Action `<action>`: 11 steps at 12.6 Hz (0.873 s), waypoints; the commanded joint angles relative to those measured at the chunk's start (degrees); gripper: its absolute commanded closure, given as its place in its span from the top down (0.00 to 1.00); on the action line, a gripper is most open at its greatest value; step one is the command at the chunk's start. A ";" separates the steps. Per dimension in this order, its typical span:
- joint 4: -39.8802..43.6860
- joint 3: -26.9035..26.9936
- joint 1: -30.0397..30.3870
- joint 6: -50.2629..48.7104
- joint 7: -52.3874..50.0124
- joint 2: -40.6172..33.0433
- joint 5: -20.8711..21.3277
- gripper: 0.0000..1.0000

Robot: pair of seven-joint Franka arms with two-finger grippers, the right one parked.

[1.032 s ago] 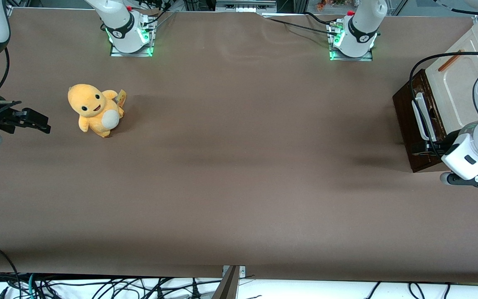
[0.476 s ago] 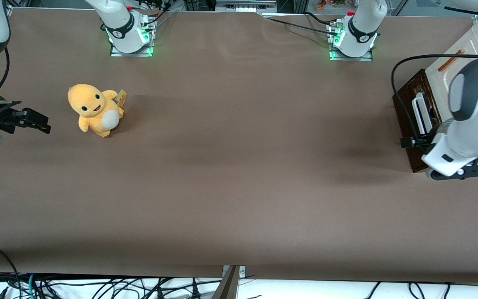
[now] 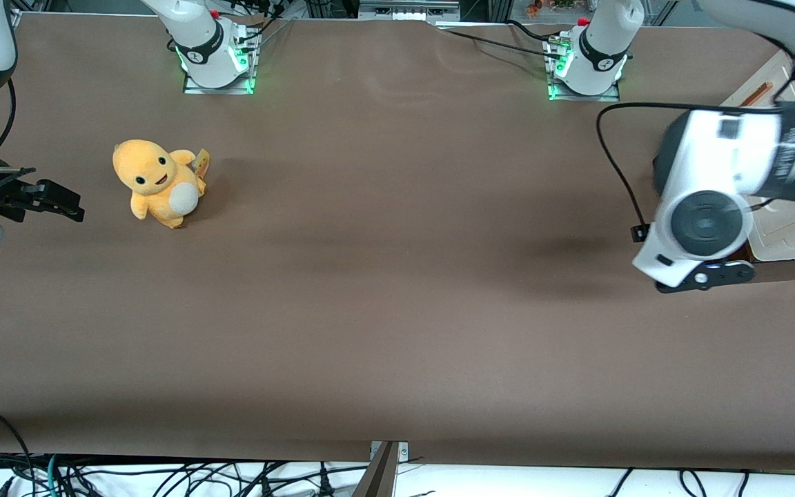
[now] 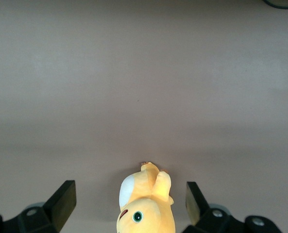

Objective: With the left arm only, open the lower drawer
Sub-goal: 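Move the open left gripper to the lower drawer's white handle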

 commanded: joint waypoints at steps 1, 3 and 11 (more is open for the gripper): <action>-7.16 -4.12 -0.24 -0.37 -3.23 -0.89 9.85 1.00; -10.78 -6.59 -0.15 -0.64 -8.13 -0.10 14.19 1.00; -20.27 -9.06 -0.32 -3.10 -18.70 2.10 22.19 1.00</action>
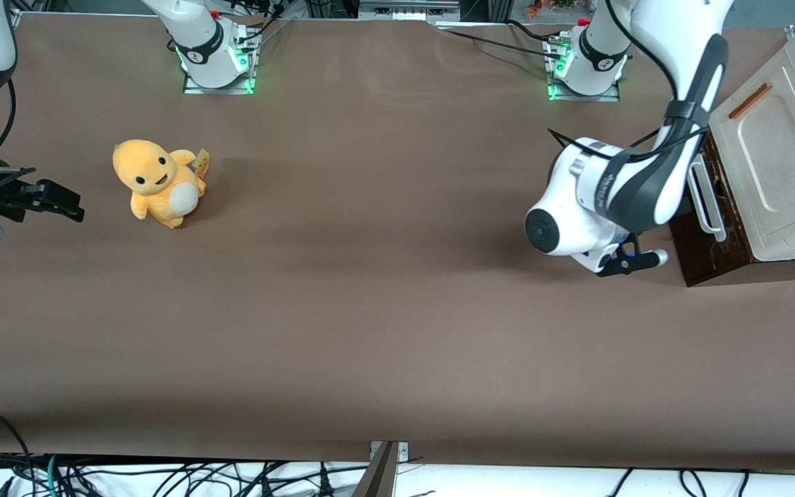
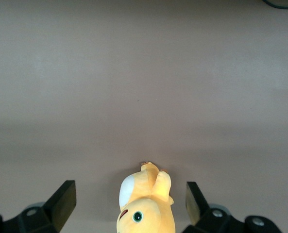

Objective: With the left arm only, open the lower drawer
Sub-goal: 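Move the open left gripper to the lower drawer's white handle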

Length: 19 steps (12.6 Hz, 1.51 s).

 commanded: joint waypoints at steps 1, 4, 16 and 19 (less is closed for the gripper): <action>-3.83 -0.43 0.38 -0.56 -1.52 -0.54 2.40 1.00; -7.97 -0.43 0.56 -0.47 -7.04 1.12 6.27 1.00; -16.85 -0.17 1.79 -1.26 -12.94 3.85 12.33 1.00; -18.35 -0.08 2.84 -1.44 -13.20 4.03 14.09 1.00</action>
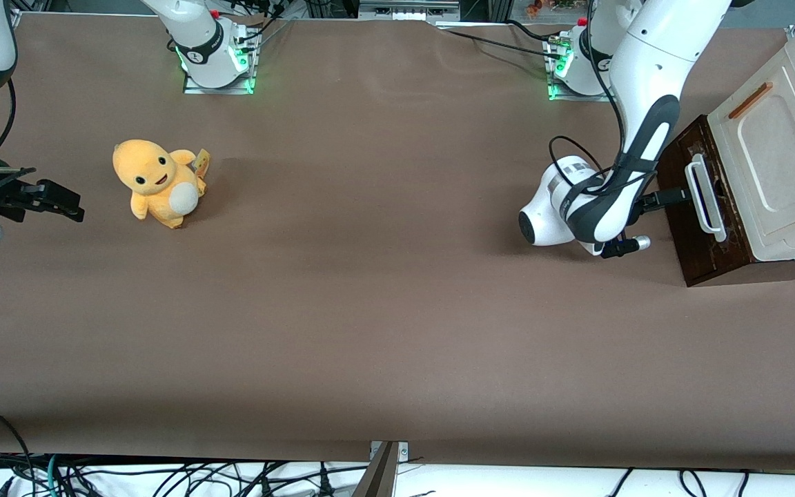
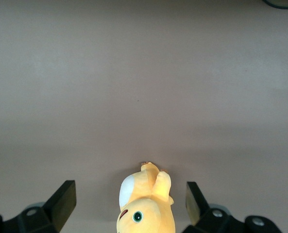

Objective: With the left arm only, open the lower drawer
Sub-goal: 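Move the open left gripper to the lower drawer's white handle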

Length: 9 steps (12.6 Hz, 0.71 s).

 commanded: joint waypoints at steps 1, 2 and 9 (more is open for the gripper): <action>-1.37 -0.37 1.00 -0.36 -0.92 -0.31 2.11 1.00; -1.37 -0.37 1.09 -0.36 -1.97 -0.04 2.29 1.00; -2.77 -0.20 3.72 -0.27 -3.91 2.24 6.76 1.00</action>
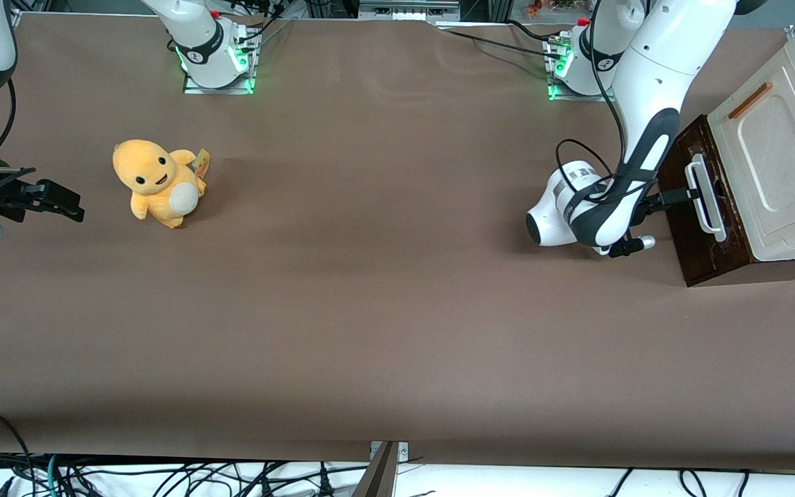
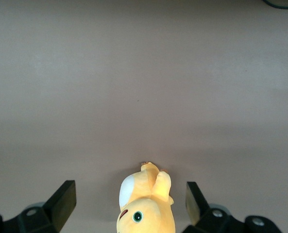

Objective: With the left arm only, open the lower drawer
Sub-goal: 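Move the open left gripper to the lower drawer's white handle, then close the left gripper around the white drawer handle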

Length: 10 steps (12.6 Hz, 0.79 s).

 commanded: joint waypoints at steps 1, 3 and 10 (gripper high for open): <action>-1.59 -0.32 2.05 -0.10 -0.76 0.33 3.79 1.00; -1.68 -0.32 2.94 -0.10 -0.76 0.51 4.42 1.00; -1.95 -0.05 3.20 -0.01 -0.68 0.51 4.68 0.92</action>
